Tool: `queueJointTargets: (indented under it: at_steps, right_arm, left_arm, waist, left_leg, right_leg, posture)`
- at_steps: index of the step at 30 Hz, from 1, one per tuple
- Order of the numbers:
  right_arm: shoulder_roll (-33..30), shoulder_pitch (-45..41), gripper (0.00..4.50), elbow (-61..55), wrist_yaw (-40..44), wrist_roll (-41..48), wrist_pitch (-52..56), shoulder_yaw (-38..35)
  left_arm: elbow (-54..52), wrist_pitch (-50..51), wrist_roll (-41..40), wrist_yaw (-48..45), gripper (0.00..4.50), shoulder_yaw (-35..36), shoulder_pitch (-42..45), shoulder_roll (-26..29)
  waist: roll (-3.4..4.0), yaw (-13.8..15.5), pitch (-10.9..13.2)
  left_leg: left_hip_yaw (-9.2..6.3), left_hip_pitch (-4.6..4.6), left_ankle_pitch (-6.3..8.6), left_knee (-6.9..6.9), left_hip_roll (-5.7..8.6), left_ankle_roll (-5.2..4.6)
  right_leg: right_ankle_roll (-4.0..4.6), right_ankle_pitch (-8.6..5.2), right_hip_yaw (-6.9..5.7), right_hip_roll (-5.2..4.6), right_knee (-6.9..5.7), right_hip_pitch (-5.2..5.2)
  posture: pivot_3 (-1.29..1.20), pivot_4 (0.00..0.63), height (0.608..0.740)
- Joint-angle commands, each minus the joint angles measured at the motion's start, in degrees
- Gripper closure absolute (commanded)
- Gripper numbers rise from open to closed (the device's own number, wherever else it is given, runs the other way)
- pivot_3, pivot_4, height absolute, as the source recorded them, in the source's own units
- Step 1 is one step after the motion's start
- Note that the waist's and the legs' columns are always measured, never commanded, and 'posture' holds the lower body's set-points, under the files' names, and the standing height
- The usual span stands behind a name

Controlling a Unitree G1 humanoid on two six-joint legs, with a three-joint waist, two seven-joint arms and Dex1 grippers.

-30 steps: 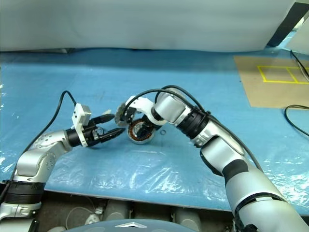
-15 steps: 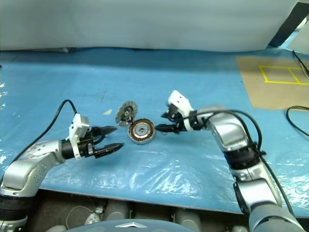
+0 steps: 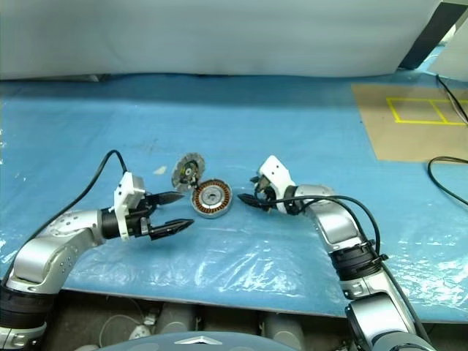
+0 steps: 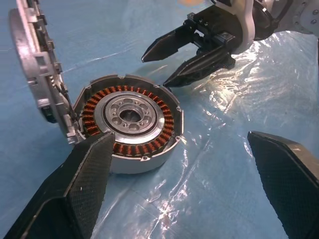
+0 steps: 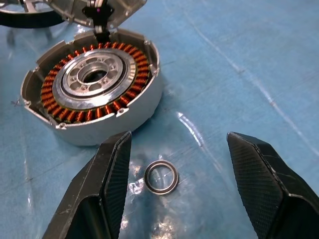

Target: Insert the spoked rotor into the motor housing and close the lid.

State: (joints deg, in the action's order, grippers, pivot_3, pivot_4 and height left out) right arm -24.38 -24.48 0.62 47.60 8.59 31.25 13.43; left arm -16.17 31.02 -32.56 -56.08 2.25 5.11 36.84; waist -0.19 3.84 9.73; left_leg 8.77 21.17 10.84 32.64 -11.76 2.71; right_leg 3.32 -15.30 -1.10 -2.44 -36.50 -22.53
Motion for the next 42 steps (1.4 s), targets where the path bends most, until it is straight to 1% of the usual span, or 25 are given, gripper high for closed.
queueJointTargets:
  at_steps: [1, 5, 8, 15, 18, 24, 30, 35, 38, 42]
  right_arm:
    - [-1.3, 1.2, 1.31, -0.3, 0.9, -2.2, -4.0, 2.4]
    - [-2.1, 2.1, 1.31, 1.7, 0.6, -4.3, -7.1, 3.7]
    - [-2.6, 2.5, 1.31, 3.3, 0.5, -5.6, -9.1, 4.2]
    - [-3.6, 2.8, 1.31, 6.0, 0.9, -7.6, -13.1, 4.7]
    - [-3.0, 2.9, 1.91, 6.3, 0.9, -7.4, -13.8, 4.3]
    - [-3.3, 3.3, 3.89, 6.5, 0.4, -7.6, -13.3, 4.0]
    - [-3.7, 3.0, 3.91, 4.8, 1.1, -7.0, -12.6, 3.5]
    - [-1.9, -0.8, 3.91, -1.9, 1.9, -1.1, -6.4, -0.4]
    - [-1.9, -3.8, 3.91, -6.6, 4.1, 3.4, -1.5, -2.2]
    - [-2.6, -6.0, 3.91, -9.9, 6.3, 5.8, 2.2, -1.3]
  left_arm:
    - [-0.6, -1.4, -0.1, -0.6, 0.0, 0.2, 0.2, 0.0]
    - [-0.7, -1.9, 0.3, -0.2, 0.0, -0.1, -0.4, -0.4]
    - [-0.8, -2.2, 0.5, 0.1, 0.0, -0.1, -0.6, -0.6]
    - [-0.1, -3.0, 1.2, 0.4, 0.0, -0.3, -0.1, -1.2]
    - [0.2, -3.2, 1.6, 0.5, 0.0, -0.5, 0.1, -1.5]
    - [0.8, -3.6, 2.0, 0.3, 0.0, -0.6, 0.6, -1.6]
    - [1.2, -3.4, 2.0, 0.0, 0.0, -0.6, 0.9, -1.7]
    - [1.1, -3.1, 1.7, -0.3, 0.0, -0.6, 1.1, -1.5]
    - [0.9, -2.9, 1.6, -0.5, 0.0, -0.4, 1.1, -1.3]
    - [0.6, -2.7, 1.4, -0.6, 0.0, -0.3, 1.0, -1.2]
  waist:
    - [0.0, 0.0, 0.0]
    - [0.0, 0.0, 0.0]
    - [0.0, 0.0, 0.0]
    - [0.0, 0.1, 0.0]
    - [0.0, 0.1, 0.0]
    - [-0.01, 0.1, 0.0]
    - [-0.01, 0.1, 0.0]
    - [0.0, 0.1, 0.0]
    - [0.02, -0.1, 0.0]
    - [0.01, 0.0, 0.0]
  left_leg:
    - [-0.01, 0.01, 0.0, -0.01, 0.0, 0.0]
    - [-0.02, 0.0, 0.0, -0.03, 0.0, 0.0]
    - [-0.01, -0.04, 0.0, -0.01, -0.01, 0.0]
    - [-0.02, -0.14, 0.0, 0.07, -0.03, -0.02]
    - [-0.02, -0.16, 0.0, 0.08, -0.03, -0.03]
    - [-0.02, -0.16, -0.01, 0.09, -0.03, -0.05]
    - [-0.02, -0.16, -0.01, 0.08, -0.03, -0.05]
    - [-0.02, -0.1, -0.01, 0.07, -0.03, -0.05]
    - [-0.02, -0.05, -0.01, 0.05, -0.02, -0.05]
    - [-0.02, -0.08, -0.01, -0.04, -0.03, -0.05]
  right_leg:
    - [-0.03, 0.02, 0.0, 0.0, 0.0, 0.0]
    - [-0.19, 0.11, -0.01, 0.0, 0.0, 0.0]
    - [0.01, -0.01, -0.01, 0.0, 0.01, 0.05]
    - [0.02, -0.01, -0.01, -0.02, 0.02, 0.19]
    - [0.02, -0.02, 0.0, -0.03, 0.02, 0.21]
    - [0.02, -0.02, 0.0, -0.02, 0.02, 0.22]
    - [0.02, -0.02, 0.0, -0.03, 0.05, 0.22]
    - [0.02, -0.02, 0.0, -0.02, 0.07, 0.17]
    - [0.02, -0.02, 0.0, 0.0, 0.06, 0.09]
    - [0.02, -0.02, -0.01, 0.05, 0.06, 0.1]
  posture:
    - [0.0, 0.15, 0.74]
    - [0.0, 0.15, 0.74]
    - [0.0, 0.15, 0.74]
    - [0.0, 0.15, 0.74]
    - [0.0, 0.15, 0.74]
    - [0.0, 0.15, 0.74]
    - [0.0, 0.15, 0.74]
    - [0.0, 0.15, 0.74]
    - [0.0, 0.15, 0.74]
    - [0.0, 0.15, 0.74]
